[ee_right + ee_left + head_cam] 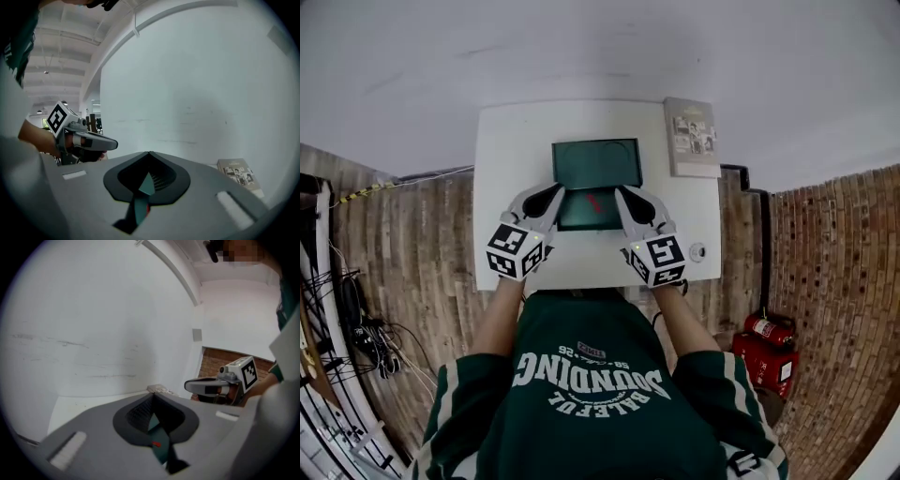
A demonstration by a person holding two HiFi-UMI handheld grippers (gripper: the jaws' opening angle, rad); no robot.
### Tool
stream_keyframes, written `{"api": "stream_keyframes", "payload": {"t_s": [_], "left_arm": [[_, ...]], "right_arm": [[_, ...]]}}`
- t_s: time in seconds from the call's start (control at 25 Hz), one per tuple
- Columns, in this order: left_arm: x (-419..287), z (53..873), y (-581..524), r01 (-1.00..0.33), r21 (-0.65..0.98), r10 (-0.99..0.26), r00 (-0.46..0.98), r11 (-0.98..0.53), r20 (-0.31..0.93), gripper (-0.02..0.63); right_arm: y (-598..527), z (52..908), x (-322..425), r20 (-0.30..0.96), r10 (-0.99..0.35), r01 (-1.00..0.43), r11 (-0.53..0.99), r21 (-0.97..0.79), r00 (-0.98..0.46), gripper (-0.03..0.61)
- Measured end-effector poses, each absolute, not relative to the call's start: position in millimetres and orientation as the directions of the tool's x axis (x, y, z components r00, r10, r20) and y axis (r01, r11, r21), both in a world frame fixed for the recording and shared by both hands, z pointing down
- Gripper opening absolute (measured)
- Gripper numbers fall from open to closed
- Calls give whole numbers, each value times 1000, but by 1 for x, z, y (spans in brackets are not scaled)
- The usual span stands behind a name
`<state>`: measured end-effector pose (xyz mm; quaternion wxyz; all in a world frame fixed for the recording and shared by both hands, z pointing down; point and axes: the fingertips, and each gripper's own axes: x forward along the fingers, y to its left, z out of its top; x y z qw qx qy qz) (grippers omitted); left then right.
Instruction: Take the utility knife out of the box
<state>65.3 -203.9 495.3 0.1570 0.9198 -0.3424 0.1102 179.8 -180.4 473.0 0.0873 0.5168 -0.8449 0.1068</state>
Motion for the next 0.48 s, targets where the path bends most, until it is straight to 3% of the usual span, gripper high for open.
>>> {"api": "stream_keyframes", "payload": {"t_s": [0.48], "left_arm": [[61,497,-210,-693,207,-621,714,-690,322,52]], "right_arm": [[-192,482,171,288,-811,-858,504,-96,-509,2]]}}
